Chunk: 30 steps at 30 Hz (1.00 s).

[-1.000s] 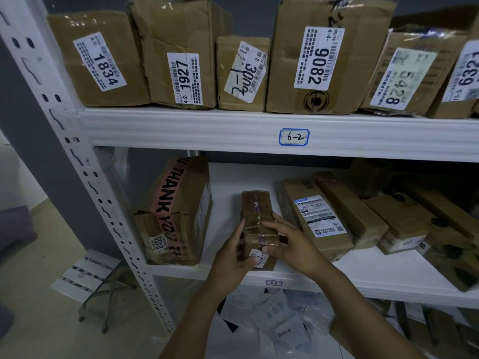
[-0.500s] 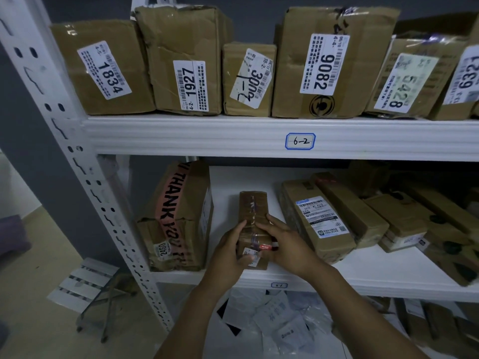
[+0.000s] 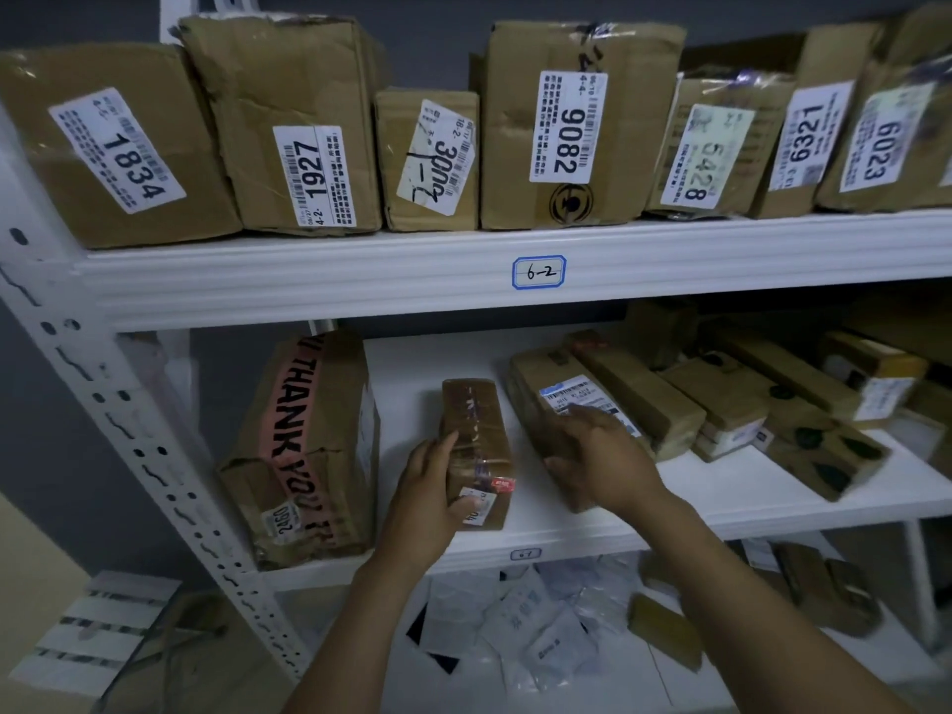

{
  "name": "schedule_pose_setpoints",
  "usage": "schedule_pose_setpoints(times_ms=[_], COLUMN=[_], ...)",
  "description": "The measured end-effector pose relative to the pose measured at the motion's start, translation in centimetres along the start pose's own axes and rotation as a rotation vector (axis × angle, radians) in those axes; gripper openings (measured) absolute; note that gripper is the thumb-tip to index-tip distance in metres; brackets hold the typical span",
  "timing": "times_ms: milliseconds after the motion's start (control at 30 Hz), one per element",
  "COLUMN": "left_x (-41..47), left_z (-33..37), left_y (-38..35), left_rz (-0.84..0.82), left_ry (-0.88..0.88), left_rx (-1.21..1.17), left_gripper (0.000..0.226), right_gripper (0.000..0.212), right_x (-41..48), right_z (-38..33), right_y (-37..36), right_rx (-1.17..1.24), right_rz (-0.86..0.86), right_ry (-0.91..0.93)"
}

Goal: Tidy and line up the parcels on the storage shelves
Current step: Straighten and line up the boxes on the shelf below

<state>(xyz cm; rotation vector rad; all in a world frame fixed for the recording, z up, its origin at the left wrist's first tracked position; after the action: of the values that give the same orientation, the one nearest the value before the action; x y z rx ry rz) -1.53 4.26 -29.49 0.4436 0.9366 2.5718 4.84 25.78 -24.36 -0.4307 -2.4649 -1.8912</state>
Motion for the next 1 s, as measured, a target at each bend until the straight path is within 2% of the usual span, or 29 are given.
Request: schedule_pose_setpoints(times_ms=[67, 133, 233, 367, 467, 533, 600, 700, 800, 900, 1000], left_x=[0.2, 0.2, 0.3, 0.4, 0.4, 0.3, 0.5, 1.0, 0.6, 0.2, -0.1], left_z=[0.4, 1.1, 1.8, 1.8, 2.8, 4.6, 6.6, 9.2, 12.5, 15.0, 16.7], left_y=[0.0, -0.1, -0.4, -1.0, -1.8, -2.6, -3.8, -6.7, -9.9, -12.7, -14.3], left_rz=[-0.012, -0.017, -0.017, 0.004, 0.075, 0.200, 0.304, 0.402, 0.386, 0.319, 0.252], left_ry=[-0.001, -0.006, -0.010, 0.044, 0.081, 0.014, -0.095, -0.164, -0.043, 0.085, 0.154], left_rx=[0.049, 0.062, 0.075, 0.083, 0.288, 0.420, 0.420, 0.317, 0.120, -0.148, -0.486], left_gripper=[0.080, 0.080, 0.081, 0.089, 0.092, 0.086, 0.078, 0.059, 0.050, 0.055, 0.063], right_gripper=[0.061, 0.073, 0.087, 0.086, 0.078, 0.072, 0.066, 0.049, 0.023, 0.029, 0.042], right_x=[0.0, 0.0, 0.2, 0.3, 0.2, 0.4, 0.6, 0.5, -0.2, -0.7, -1.1], right_z=[1.9, 3.5, 4.2, 4.7, 6.0, 7.5, 8.9, 10.5, 11.7, 13.3, 14.9], right_y=[0.5, 0.3, -0.6, -1.1, 0.0, 0.9, 1.8, 3.1, 4.6, 5.6, 5.5], right_rx=[-0.027, 0.010, 0.009, 0.059, 0.238, 0.407, 0.556, 0.913, 1.249, 1.495, 1.605], right_rz=[0.030, -0.065, -0.220, -0.129, -0.051, -0.010, 0.004, -0.049, -0.202, -0.325, -0.493], right_ry=[-0.159, -0.282, -0.281, -0.249, -0.269, -0.283, -0.260, -0.306, -0.347, -0.401, -0.399])
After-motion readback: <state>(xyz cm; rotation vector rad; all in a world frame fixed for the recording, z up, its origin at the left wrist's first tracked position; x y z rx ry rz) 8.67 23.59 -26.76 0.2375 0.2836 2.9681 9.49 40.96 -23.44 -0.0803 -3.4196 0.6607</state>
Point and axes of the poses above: each hand's wrist, its own x-axis towards the middle knuckle, its own y-axis out of the back of the hand, z = x × y, the point moved 1 cm from there along x, towards the middle knuckle, and after that the axes turned 3 degrees about -x, right-handed, at the moved point
